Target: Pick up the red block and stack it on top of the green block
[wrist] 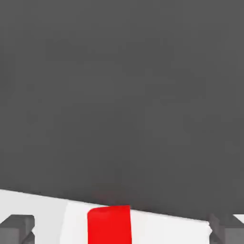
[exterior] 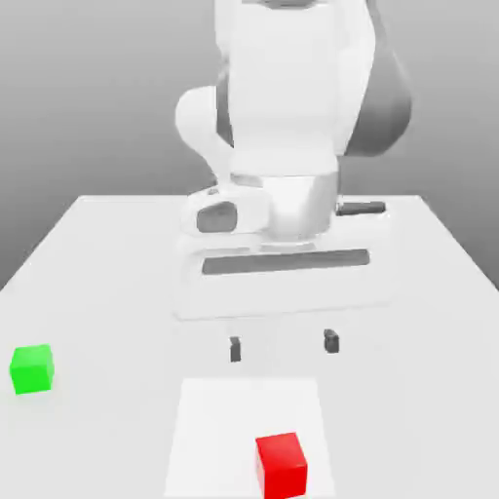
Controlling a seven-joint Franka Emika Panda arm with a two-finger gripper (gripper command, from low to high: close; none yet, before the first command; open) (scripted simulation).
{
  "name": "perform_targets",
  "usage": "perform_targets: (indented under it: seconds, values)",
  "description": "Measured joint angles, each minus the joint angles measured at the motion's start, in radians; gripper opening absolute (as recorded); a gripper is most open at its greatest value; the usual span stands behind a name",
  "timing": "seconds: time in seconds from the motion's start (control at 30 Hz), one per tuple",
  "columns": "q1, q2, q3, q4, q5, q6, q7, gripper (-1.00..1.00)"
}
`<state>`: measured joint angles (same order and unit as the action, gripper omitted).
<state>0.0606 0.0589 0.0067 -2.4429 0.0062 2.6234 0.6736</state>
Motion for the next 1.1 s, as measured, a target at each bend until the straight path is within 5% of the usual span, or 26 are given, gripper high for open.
perform_targets:
  seconds: [0.27, 0.3, 0.53, 0.7, 1.1]
  values:
    - [0.009, 0.29, -0.002, -0.004, -0.012, 0.173, -0.014, 0.0]
    - [0.009, 0.319, -0.002, 0.0, -0.012, 0.198, -0.014, -1.0]
    - [0.008, 0.324, -0.001, 0.001, -0.014, 0.201, -0.012, -1.0]
    - [0.0, 0.171, -0.004, -0.024, -0.01, 0.074, -0.013, -1.0]
    - [-0.4, 0.005, -0.363, -0.13, 0.01, 0.013, 0.084, -1.0]
